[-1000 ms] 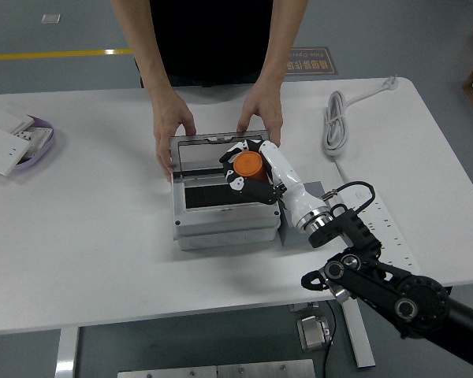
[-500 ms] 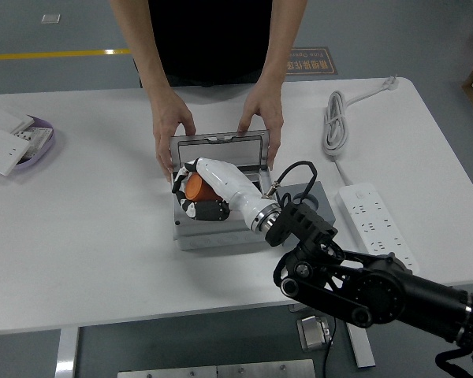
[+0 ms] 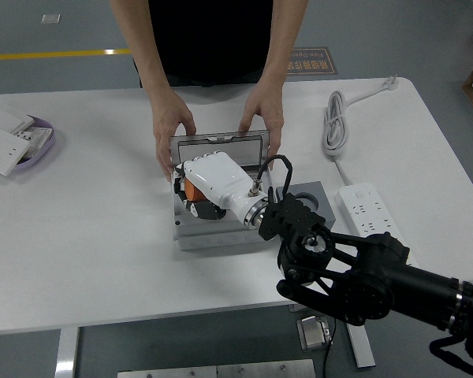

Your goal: Pick up the cylinder from the cube,place it in the box,flap close box

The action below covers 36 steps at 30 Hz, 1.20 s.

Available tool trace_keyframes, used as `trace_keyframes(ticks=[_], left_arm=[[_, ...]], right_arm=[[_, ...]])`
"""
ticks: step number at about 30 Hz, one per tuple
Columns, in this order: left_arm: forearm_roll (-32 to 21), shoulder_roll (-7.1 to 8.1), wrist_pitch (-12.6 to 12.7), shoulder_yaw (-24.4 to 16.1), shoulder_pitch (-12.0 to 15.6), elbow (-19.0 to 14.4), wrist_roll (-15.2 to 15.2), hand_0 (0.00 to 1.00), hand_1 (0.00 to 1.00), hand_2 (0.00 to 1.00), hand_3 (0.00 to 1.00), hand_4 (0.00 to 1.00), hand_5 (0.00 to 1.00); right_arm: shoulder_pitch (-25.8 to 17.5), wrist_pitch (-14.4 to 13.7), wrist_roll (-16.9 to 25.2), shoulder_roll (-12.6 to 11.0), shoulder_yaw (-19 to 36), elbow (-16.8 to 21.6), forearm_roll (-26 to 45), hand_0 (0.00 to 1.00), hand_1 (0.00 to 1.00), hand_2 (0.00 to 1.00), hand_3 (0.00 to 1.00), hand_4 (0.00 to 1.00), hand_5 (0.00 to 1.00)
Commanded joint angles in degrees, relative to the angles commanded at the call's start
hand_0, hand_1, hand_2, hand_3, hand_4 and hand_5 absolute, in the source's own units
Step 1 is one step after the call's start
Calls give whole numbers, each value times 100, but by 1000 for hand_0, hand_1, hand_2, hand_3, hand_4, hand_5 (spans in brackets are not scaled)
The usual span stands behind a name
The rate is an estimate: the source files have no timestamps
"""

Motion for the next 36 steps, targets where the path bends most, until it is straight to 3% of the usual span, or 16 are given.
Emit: trace_keyframes(ticks=[2,7,8,13,14,19,20,30,36], left_arm=[[12,-1,0,-12,-1,-2,0,629,647,625,668,722,253],[27,-4,-1,-22,1,-6,2,629,647,625,668,722,253],[27,-4,-1,-21,1,-7,2,629,647,625,668,722,253],[38,-5,-1,-27,2,-9,3,629,647,625,668,722,253],[40,-5,-1,-29,1,-9,3,629,647,625,668,722,253],[50,-5,-1,-34,-4,-11,4,629,647,625,668,722,253],[50,-5,-1,-33,-4,-11,4,629,647,625,668,722,253],[127,-6,-2,-106,-7,-20,3,629,647,625,668,722,253],[207,-11,-1,-184,-4,-31,3,629,647,625,668,722,253]], right_arm=[[1,55,25,-9,37,-48,-26,208,288,328,287,2,2],[-4,253,2,-41,127,-116,-25,208,288,328,287,2,2],[-7,298,-15,-42,139,-122,-18,391,444,462,476,424,2],[-22,423,-81,-27,166,-161,5,391,444,462,476,424,2],[-23,429,-90,-23,166,-169,5,524,571,586,641,707,73],[-27,448,-136,-17,174,-212,-19,524,571,586,641,707,73],[-27,453,-144,-19,177,-219,-26,682,637,631,660,934,545],[-55,464,-136,-53,229,-201,60,726,649,643,693,978,582],[-182,426,17,-336,435,271,950,735,651,645,700,998,588]])
